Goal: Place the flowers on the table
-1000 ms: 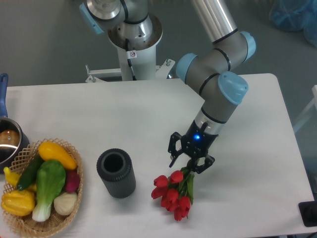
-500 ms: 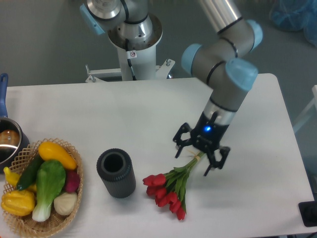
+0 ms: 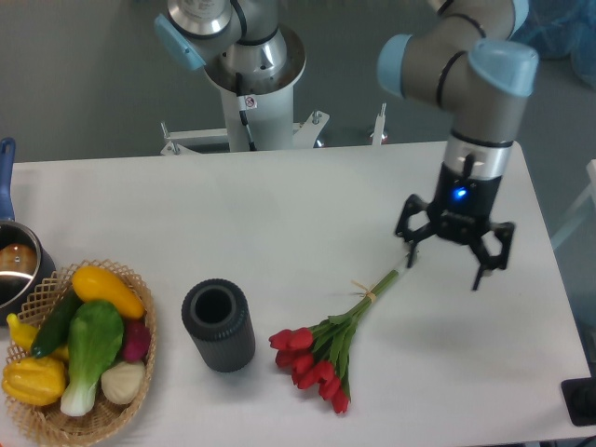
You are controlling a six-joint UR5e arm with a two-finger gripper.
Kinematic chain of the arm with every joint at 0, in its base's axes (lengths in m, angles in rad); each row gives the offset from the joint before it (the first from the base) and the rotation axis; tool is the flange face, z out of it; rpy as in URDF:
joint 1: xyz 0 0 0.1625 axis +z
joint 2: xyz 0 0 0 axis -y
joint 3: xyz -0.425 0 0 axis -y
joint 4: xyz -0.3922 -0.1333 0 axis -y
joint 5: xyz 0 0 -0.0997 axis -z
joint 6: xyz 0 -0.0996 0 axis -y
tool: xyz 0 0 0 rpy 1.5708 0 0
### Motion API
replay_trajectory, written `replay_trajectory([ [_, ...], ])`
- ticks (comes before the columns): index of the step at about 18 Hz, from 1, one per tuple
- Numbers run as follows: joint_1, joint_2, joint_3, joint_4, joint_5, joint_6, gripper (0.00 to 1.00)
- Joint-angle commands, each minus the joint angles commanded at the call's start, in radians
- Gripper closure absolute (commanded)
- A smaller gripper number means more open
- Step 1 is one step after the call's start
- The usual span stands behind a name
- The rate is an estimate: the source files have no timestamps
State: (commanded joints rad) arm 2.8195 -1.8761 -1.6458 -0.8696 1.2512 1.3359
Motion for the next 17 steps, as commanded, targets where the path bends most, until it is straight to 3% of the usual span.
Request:
replay_trajectory([
  [2, 0.002, 0.005, -0.020, -0.012, 0.075, 0.038, 0.00],
  [6, 0.008, 0.008, -0.037, -0.045, 0.120, 0.123, 0.00],
  [17, 0.009, 0.011, -0.054, -0.037, 0.120, 0.138, 0.00],
])
